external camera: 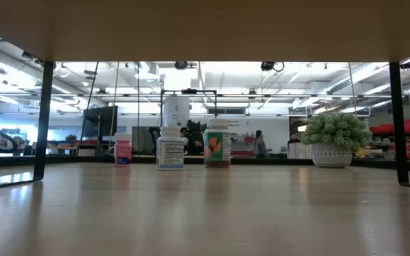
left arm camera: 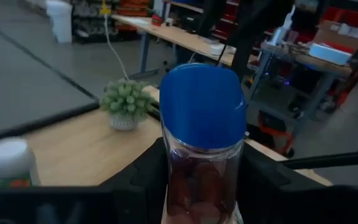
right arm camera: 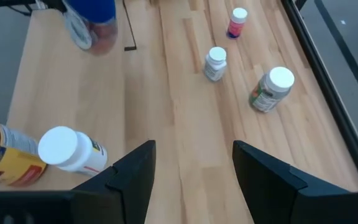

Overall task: Pick and place medicine bottles onto shelf by color
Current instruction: Put the blue medicine bottle on the shelf

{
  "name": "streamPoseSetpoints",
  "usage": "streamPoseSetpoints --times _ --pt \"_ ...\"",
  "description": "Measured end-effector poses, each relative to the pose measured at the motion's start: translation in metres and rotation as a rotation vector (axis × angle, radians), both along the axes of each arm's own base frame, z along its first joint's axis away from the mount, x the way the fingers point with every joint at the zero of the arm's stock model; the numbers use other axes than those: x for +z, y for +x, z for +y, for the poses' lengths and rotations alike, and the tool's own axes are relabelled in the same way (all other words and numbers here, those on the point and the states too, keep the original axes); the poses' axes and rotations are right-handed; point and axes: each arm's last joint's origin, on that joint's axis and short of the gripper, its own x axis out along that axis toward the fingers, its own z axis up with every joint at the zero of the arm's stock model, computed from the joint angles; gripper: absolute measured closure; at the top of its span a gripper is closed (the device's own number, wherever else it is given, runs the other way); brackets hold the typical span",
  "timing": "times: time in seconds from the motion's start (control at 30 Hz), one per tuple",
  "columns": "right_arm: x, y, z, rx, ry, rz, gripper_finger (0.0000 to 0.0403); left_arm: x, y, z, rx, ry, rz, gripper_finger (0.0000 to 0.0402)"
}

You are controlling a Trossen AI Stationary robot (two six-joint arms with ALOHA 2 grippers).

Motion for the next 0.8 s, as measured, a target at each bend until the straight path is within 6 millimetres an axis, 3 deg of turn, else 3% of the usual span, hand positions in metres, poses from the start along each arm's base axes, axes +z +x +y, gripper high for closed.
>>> streamPoseSetpoints --times 0.43,0.8 --pt "0.000 0.001 0.000 0.053 -0.034 0.007 0.0184 -0.061 0.039 -0.027 0.051 -0.033 -0.063 0.0248" --pt "-0.001 0.001 0.001 0.063 -0.015 0.014 0.0185 -0.084 0.038 -0.047 0.057 0.028 -0.015 0.0246"
